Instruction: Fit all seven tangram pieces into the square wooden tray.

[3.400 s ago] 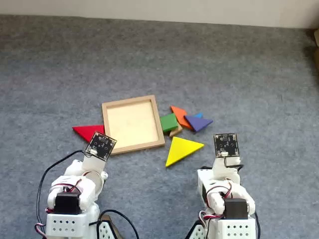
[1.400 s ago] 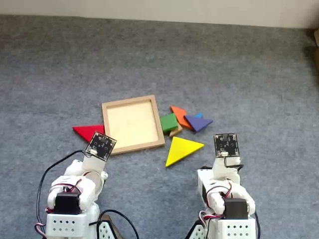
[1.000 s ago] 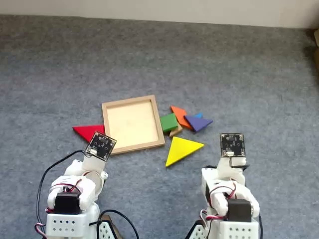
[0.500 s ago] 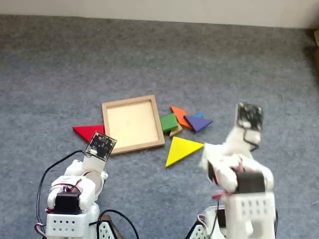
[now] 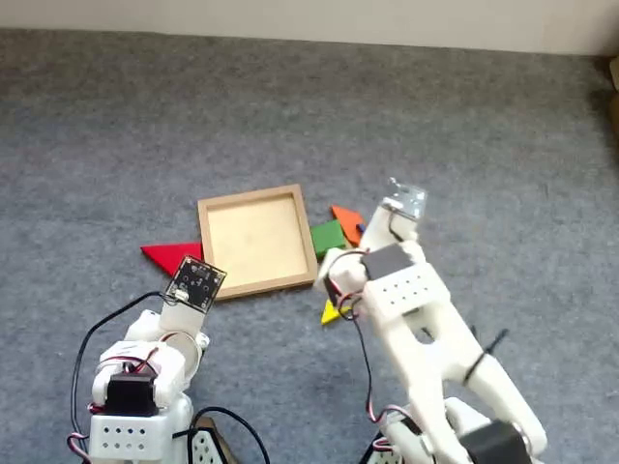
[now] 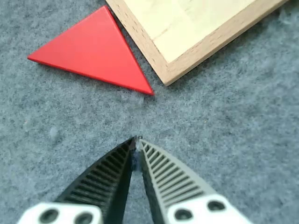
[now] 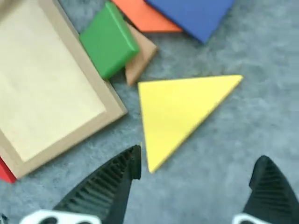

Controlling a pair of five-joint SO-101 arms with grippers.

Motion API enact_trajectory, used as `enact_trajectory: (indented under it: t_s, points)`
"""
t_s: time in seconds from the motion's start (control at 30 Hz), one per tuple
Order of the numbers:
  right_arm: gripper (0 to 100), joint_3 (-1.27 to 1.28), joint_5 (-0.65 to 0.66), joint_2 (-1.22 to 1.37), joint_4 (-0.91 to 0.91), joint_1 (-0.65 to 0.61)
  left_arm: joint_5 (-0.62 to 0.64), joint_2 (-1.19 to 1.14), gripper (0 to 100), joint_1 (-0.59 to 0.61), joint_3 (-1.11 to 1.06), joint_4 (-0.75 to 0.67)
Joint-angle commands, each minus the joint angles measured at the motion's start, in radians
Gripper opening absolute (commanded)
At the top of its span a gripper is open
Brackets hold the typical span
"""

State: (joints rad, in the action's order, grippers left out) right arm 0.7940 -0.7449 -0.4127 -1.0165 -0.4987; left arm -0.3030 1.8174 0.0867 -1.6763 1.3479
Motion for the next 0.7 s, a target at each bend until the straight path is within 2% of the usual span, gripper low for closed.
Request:
enact_trajectory:
  t_s: [0.0,0.17,0.43,0.67]
  points:
    - [35.7,-0.062,-0.043,0.058,0.133,-0.013,-0.002,-0.008,1,-0.007,-0.019,0.005]
    - [35.7,-0.076,-0.089,0.165,0.231,-0.007,-0.002,-0.008,1,-0.007,-0.019,0.005]
    - [35.7,-0.22,-0.12,0.352,0.234,0.042,-0.002,-0.008,1,-0.007,-0.019,0.005]
    - [35.7,-0.237,-0.153,0.443,0.234,0.096,-0.002,-0.008,1,-0.007,-0.019,0.005]
